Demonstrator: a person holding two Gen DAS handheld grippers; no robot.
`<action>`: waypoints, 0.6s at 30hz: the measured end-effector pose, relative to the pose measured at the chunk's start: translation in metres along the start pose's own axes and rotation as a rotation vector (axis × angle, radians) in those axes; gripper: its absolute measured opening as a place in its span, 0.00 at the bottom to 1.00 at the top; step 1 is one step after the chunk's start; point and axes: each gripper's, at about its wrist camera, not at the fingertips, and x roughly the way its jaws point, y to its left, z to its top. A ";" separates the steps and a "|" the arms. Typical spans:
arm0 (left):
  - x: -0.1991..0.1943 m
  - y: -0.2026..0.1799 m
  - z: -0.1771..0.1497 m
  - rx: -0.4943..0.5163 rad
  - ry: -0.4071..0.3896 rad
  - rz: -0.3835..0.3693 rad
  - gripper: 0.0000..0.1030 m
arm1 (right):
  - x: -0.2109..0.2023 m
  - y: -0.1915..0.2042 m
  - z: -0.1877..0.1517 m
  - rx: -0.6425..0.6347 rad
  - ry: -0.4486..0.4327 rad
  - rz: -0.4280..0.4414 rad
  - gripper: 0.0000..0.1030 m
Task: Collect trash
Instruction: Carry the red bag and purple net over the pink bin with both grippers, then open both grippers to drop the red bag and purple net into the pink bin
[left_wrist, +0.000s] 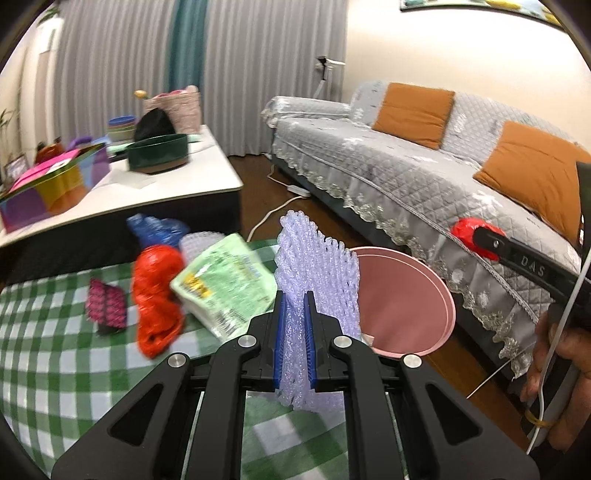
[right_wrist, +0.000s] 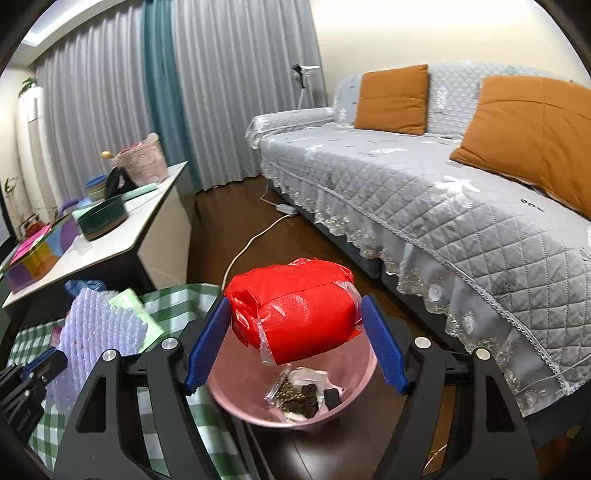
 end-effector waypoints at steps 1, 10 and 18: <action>0.004 -0.002 0.001 0.005 0.002 -0.003 0.09 | 0.002 -0.002 0.001 0.001 0.000 -0.003 0.70; 0.046 -0.020 0.022 0.023 0.011 -0.027 0.09 | 0.022 -0.011 0.007 0.004 -0.002 -0.029 0.70; 0.076 -0.043 0.032 0.049 0.017 -0.062 0.09 | 0.035 -0.016 0.009 0.013 0.002 -0.044 0.70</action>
